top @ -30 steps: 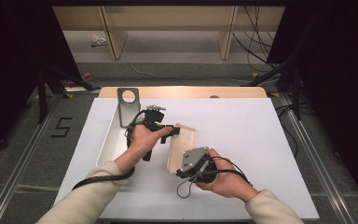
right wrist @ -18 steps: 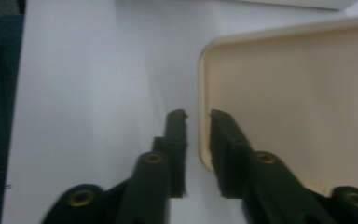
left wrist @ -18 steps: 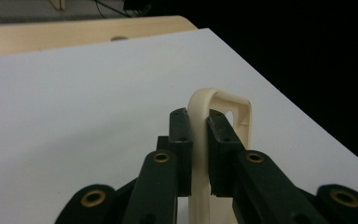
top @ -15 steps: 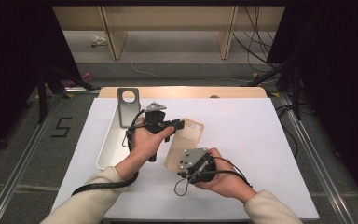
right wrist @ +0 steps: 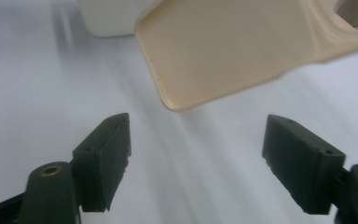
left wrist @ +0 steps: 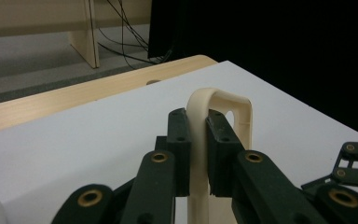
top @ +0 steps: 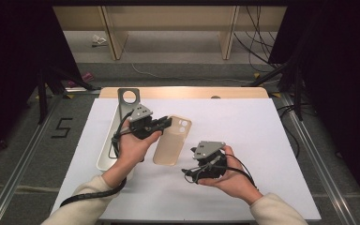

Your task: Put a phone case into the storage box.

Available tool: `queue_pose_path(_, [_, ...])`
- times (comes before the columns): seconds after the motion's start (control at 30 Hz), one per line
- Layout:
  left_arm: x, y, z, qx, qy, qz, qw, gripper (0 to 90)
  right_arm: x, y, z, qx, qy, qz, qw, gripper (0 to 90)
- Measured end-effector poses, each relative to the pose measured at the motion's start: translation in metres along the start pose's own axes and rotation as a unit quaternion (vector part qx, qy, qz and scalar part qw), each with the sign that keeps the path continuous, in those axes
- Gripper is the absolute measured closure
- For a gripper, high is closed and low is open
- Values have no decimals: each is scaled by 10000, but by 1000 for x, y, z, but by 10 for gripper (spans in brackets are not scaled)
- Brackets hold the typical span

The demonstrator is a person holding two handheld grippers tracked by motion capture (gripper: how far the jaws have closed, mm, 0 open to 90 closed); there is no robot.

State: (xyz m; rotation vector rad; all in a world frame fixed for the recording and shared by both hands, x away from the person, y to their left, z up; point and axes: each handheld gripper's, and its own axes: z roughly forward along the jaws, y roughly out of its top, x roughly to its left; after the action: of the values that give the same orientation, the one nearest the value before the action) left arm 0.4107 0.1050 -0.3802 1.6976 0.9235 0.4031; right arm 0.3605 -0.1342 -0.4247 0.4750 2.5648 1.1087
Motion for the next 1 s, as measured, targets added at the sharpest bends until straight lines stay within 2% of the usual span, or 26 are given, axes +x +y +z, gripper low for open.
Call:
queue_pose_path(0.07, [2,-1,-4,-95,-11,31,9999,812,-3,-2,-4,-77,-66,171,9998,212])
queue_pose_path(0.27, [5,-4,-14,-265,-33,64,9996,812,-13,-9,-12,-255,-233,477,9983,184])
queue_pose_path(0.73, [7,-2,-30,-478,-97,145,9987,812,-27,-23,-31,-479,-502,883,9937,169])
queue_pose_path(1.0, [10,4,-37,-585,-96,164,9981,812,-33,-31,-41,-564,-651,1024,9910,169])
